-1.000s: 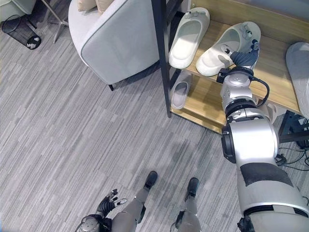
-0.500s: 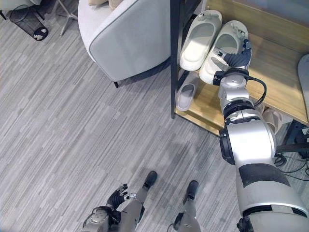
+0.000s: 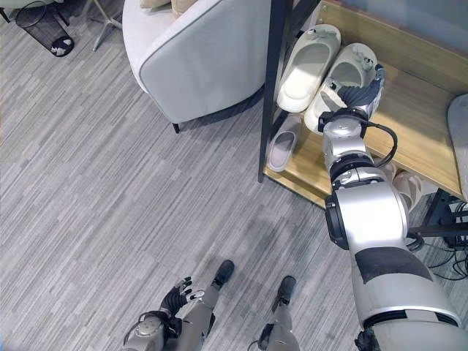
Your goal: Arrange the slippers neatly on the shoe rack.
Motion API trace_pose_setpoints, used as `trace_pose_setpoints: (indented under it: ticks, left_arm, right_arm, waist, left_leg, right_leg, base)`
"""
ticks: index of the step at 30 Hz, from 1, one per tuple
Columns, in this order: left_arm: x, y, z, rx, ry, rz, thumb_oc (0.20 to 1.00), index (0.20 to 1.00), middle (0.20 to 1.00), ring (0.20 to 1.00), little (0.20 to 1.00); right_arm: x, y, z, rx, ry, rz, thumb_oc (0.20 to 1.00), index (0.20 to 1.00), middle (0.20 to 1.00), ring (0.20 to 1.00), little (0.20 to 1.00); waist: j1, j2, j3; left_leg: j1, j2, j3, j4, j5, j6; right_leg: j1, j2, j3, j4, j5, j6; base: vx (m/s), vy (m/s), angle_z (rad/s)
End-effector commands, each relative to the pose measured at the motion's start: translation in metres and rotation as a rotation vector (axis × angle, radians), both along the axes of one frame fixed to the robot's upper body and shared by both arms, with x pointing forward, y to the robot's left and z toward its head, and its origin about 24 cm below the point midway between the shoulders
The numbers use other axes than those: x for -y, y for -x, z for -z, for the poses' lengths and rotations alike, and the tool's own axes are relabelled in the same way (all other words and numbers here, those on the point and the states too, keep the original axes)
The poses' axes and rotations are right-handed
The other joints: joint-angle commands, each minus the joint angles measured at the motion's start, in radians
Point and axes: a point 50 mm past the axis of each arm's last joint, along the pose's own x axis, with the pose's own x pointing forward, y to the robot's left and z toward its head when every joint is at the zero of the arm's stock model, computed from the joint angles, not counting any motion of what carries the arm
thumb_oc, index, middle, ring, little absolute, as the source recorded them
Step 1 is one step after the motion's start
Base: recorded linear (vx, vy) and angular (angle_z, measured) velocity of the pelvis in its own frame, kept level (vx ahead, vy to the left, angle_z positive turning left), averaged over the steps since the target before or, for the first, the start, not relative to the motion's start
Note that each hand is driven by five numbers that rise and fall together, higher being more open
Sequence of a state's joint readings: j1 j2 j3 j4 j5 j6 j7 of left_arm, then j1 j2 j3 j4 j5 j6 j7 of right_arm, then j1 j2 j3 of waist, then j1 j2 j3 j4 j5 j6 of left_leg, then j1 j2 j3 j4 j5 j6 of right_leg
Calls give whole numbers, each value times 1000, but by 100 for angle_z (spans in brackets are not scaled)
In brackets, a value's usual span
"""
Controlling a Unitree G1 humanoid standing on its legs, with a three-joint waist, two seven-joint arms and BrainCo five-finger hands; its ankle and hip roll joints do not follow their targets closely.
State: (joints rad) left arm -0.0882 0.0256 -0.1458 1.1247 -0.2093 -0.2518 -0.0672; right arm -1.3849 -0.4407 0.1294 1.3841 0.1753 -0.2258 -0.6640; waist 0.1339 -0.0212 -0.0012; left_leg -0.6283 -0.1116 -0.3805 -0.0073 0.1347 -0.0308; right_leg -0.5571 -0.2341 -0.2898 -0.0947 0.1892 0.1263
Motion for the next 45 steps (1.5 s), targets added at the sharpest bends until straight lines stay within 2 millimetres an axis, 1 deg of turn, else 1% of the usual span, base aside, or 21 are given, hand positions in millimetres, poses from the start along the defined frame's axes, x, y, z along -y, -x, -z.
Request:
trace_pose_setpoints:
  ticks: [1,3,6,10,14,19,21,23,26,28,29,30,32,34,35,36,40,41,42,44,45]
  left_arm:
    - [9,13,9,-89,40,-26,1000,1000,1000,1000,1000]
    - [8,12,9,-90,46,-41,1000,1000,1000,1000,1000]
    - [5,11,9,-97,53,-85,1000,1000,1000,1000,1000]
    - [8,6,7,-84,76,-142,1000,1000,1000,1000,1000]
    - [9,-3,4,-67,99,-198,1000,1000,1000,1000,1000]
    - [15,-7,2,-63,125,-239,1000,1000,1000,1000,1000]
    - [15,-8,2,-64,135,-252,1000,1000,1000,1000,1000]
    - [17,-2,5,-94,134,-257,1000,1000,1000,1000,1000]
    - [16,6,9,-120,123,-255,1000,1000,1000,1000,1000]
    - [11,16,13,-155,110,-269,1000,1000,1000,1000,1000]
    - [6,28,18,-185,96,-275,1000,1000,1000,1000,1000]
    - [6,29,18,-187,94,-274,1000,1000,1000,1000,1000]
    - [4,40,22,-219,84,-271,1000,1000,1000,1000,1000]
    - [2,50,24,-243,74,-267,1000,1000,1000,1000,1000]
    - [2,51,25,-245,73,-266,1000,1000,1000,1000,1000]
    - [1,62,28,-272,53,-244,1000,1000,1000,1000,1000]
    - [-4,86,33,-342,11,-217,1000,1000,1000,1000,1000]
    - [-1,125,37,-403,-3,-179,1000,1000,1000,1000,1000]
    - [-4,143,37,-417,-32,-142,1000,1000,1000,1000,1000]
    - [-17,157,39,-463,-74,-133,1000,1000,1000,1000,1000]
    - [-30,160,39,-491,-120,-110,1000,1000,1000,1000,1000]
  right_arm:
    - [-3,13,-60,265,61,46,1000,1000,1000,1000,1000]
    - [-6,13,-62,277,91,51,1000,1000,1000,1000,1000]
    - [-8,10,-62,195,199,49,1000,1000,1000,1000,1000]
    - [-10,9,-62,118,355,131,1000,1000,1000,1000,1000]
    - [-5,7,-56,10,380,204,1000,1000,1000,1000,1000]
    - [-12,5,-45,-22,392,236,1000,1000,1000,1000,1000]
    - [-15,4,-40,-17,362,210,1000,1000,1000,1000,1000]
    - [-32,0,-25,29,277,49,1000,1000,1000,1000,1000]
    - [-38,2,-12,67,270,-32,1000,1000,1000,1000,1000]
    - [-34,8,7,75,238,-92,1000,1000,1000,1000,1000]
    - [-18,19,33,59,196,-86,1000,1000,1000,1000,1000]
    - [-18,19,34,57,195,-86,1000,1000,1000,1000,1000]
    - [-3,29,64,-3,166,-77,1000,1000,1000,1000,1000]
    - [2,39,97,-77,137,-105,1000,1000,1000,1000,1000]
    - [2,39,97,-79,136,-105,1000,1000,1000,1000,1000]
    - [6,52,135,-182,103,-143,1000,1000,1000,1000,1000]
    - [9,84,193,-354,24,-258,1000,1000,1000,1000,1000]
    - [27,97,207,-377,-37,-200,1000,1000,1000,1000,1000]
    - [21,114,229,-410,-90,-216,1000,1000,1000,1000,1000]
    - [14,140,252,-457,-155,-267,1000,1000,1000,1000,1000]
    - [11,159,266,-500,-188,-310,1000,1000,1000,1000,1000]
  waist:
    - [18,-38,83]
    - [9,-35,81]
    - [-8,-32,83]
    - [-34,-29,84]
    - [-56,-21,86]
    - [-80,-13,87]
    - [-86,-13,86]
    - [-105,-19,75]
    - [-112,-26,65]
    - [-118,-30,49]
    - [-120,-32,37]
    - [-119,-33,38]
    - [-121,-32,19]
    - [-124,-32,5]
    - [-123,-32,5]
    - [-127,-33,-14]
    - [-137,-35,-47]
    - [-125,-37,-52]
    - [-121,-42,-54]
    - [-116,-57,-59]
    - [-107,-69,-65]
  left_leg:
    - [81,-47,35,-80,14,-6]
    - [87,-42,43,-80,12,-6]
    - [97,-32,54,-80,7,-7]
    - [117,-20,72,-80,-1,-3]
    - [134,-9,90,-80,-9,-1]
    - [151,1,117,-80,-22,2]
    - [162,6,127,-80,-28,4]
    - [203,17,147,-80,-53,10]
    - [242,20,160,-80,-68,16]
    - [290,27,171,-80,-85,22]
    - [336,30,176,-80,-98,26]
    - [339,30,176,-80,-99,26]
    - [384,33,181,-80,-110,31]
    - [422,35,181,-80,-118,33]
    - [425,35,181,-80,-119,33]
    - [463,33,180,-80,-133,41]
    - [538,31,186,-80,-158,50]
    - [553,28,172,-80,-160,54]
    - [569,29,167,-78,-162,56]
    - [599,28,166,-62,-180,67]
    - [618,21,161,-41,-197,75]
  right_leg:
    - [205,-75,-32,7,-153,134]
    - [206,-73,-25,7,-153,133]
    - [209,-68,-8,7,-151,130]
    - [213,-60,11,7,-148,123]
    - [214,-56,32,7,-144,117]
    - [214,-47,60,7,-143,113]
    - [220,-45,70,7,-143,112]
    - [247,-41,94,7,-142,109]
    - [278,-39,112,7,-142,107]
    - [315,-39,119,7,-147,107]
    - [356,-38,123,7,-153,106]
    - [359,-38,123,7,-154,107]
    - [399,-36,123,7,-164,104]
    - [434,-37,123,7,-171,106]
    - [437,-37,122,7,-171,106]
    - [464,-36,129,7,-175,105]
    - [522,-37,143,7,-181,103]
    - [539,-39,135,7,-182,102]
    - [552,-37,140,11,-182,99]
    - [564,-37,152,49,-202,92]
    - [562,-43,161,118,-221,95]
  base:
    - [6,22,-16]
    - [3,16,-11]
    - [-4,4,-9]
    - [4,-5,-11]
    - [-4,7,-9]
    - [7,1,-15]
    - [28,0,-20]
    - [79,-18,-16]
    - [102,1,-18]
    - [193,21,-14]
    - [173,23,-8]
    - [174,23,-4]
    - [146,15,-9]
    - [124,6,-19]
    - [141,6,-16]
    - [137,-2,-11]
    - [130,5,-4]
    - [76,-34,-4]
    - [55,-59,12]
    - [44,-58,14]
    - [20,-40,-12]
